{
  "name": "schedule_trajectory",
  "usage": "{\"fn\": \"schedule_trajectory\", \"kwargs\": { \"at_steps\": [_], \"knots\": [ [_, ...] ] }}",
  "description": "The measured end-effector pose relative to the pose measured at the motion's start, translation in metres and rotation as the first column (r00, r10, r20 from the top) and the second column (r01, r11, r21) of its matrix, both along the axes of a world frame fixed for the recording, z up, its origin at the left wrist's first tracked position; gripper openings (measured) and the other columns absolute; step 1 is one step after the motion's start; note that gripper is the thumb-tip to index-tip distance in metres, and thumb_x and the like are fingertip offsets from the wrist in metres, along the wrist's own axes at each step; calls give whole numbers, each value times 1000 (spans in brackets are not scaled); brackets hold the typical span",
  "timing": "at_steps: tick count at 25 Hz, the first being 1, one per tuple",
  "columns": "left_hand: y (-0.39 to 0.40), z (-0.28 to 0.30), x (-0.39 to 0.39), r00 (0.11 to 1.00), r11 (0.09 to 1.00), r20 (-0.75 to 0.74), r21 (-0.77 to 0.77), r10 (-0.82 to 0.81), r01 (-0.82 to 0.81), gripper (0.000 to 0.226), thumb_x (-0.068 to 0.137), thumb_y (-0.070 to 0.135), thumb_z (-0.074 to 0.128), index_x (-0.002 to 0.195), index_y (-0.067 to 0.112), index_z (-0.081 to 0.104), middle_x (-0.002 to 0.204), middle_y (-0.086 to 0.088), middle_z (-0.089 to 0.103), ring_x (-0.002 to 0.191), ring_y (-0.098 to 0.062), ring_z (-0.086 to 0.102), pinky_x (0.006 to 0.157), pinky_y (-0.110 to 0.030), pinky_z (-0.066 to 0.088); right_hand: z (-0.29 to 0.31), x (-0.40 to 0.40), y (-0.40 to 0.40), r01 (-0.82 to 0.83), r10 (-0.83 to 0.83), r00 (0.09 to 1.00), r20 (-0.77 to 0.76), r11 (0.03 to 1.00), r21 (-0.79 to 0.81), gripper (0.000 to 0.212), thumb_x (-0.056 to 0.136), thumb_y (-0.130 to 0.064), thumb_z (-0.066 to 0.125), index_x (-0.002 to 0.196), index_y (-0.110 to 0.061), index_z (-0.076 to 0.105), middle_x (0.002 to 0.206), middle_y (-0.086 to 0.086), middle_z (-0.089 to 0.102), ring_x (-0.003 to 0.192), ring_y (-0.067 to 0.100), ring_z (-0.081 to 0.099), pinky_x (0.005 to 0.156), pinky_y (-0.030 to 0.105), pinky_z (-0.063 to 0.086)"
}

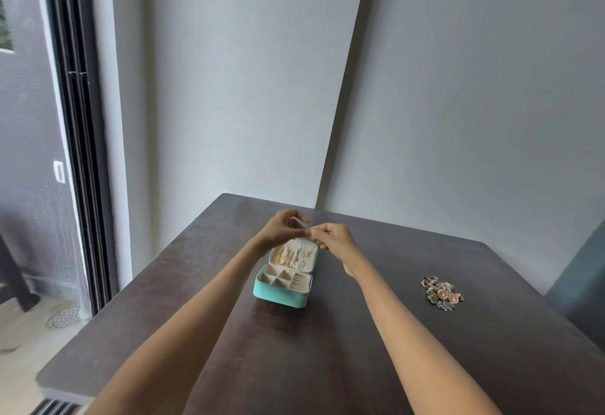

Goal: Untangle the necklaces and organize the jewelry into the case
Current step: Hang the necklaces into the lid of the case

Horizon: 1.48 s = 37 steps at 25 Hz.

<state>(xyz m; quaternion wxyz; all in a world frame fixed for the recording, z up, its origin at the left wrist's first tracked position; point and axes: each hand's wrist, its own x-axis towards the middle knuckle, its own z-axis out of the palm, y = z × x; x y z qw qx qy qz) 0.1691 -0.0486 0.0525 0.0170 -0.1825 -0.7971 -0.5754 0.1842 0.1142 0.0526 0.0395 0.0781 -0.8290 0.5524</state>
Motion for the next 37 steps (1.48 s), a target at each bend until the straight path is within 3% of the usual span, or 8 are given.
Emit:
{"fn": "schedule_trajectory", "kwargs": {
  "at_steps": [4, 9, 13, 16, 26, 30, 35, 37],
  "knots": [
    [10, -1, -9, 1000, 1000, -13, -9, -7, 7, 22, 83, 2, 67, 102, 6, 56, 79, -9, 64, 67, -14, 58, 61, -15, 47, -2, -4, 8, -3, 4, 999, 34, 1000, -28, 18, 91, -10, 56, 103, -3, 67, 76, -3, 63, 67, 4, 54, 62, 14, 47],
    [18, -4, -19, 1000, 1000, -10, -24, 6, -6, 25, 80, -2, 69, 101, 5, 57, 76, -10, 65, 66, -15, 58, 65, -21, 47, -2, -13, 27, -64, 58, 991, 121, 997, 46, 21, 86, -13, 66, 105, -4, 69, 75, -3, 65, 67, 5, 54, 66, 14, 49],
    [21, 5, -23, 999, 996, -41, -80, 21, -24, 26, 78, 1, 73, 99, 8, 58, 82, -15, 68, 77, -23, 62, 80, -34, 50, 1, -15, 22, -44, 40, 995, 94, 998, 34, 24, 85, -18, 69, 102, -1, 70, 72, -1, 64, 64, 6, 53, 63, 14, 48],
    [18, 11, -23, 998, 992, -58, -117, 40, -46, 28, 76, 0, 73, 97, 10, 59, 86, -17, 70, 81, -22, 65, 86, -32, 50, 1, -16, 19, -2, 2, 996, 85, 1000, 7, 24, 84, -18, 69, 98, 1, 70, 65, -1, 60, 59, 7, 50, 58, 13, 46],
    [15, 9, -20, 993, 980, -98, -181, 67, -83, 29, 75, 1, 75, 99, 8, 60, 85, -12, 69, 79, -21, 67, 84, -30, 51, -3, -16, 14, -24, 25, 995, 97, 1000, -7, 27, 82, -20, 72, 101, 0, 71, 69, -1, 63, 60, 6, 50, 57, 11, 46],
    [15, 7, -23, 995, 976, -85, -209, 46, -62, 30, 75, 3, 75, 100, 9, 59, 83, -8, 67, 72, -15, 64, 76, -24, 51, -6, -19, 14, -9, 7, 997, 79, 1000, 24, 23, 83, -21, 71, 94, -1, 72, 64, -3, 61, 57, 5, 49, 54, 9, 45],
    [23, 9, -28, 991, 957, -127, -280, 39, -73, 31, 74, 3, 75, 102, 3, 62, 82, -6, 65, 70, -13, 61, 68, -15, 48, -13, -31, 20, 23, -30, 998, 62, 994, 108, 18, 84, -21, 66, 72, -10, 72, 63, 0, 62, 61, 11, 51, 65, 26, 45],
    [26, 12, -31, 991, 956, -130, -289, 16, -54, 29, 78, 3, 71, 105, 3, 61, 84, -8, 64, 74, -16, 60, 70, -19, 48, -12, -33, 18, 52, -55, 997, 56, 997, 63, 22, 84, -19, 61, 64, -14, 66, 61, 0, 58, 59, 12, 50, 67, 29, 45]
  ]
}}
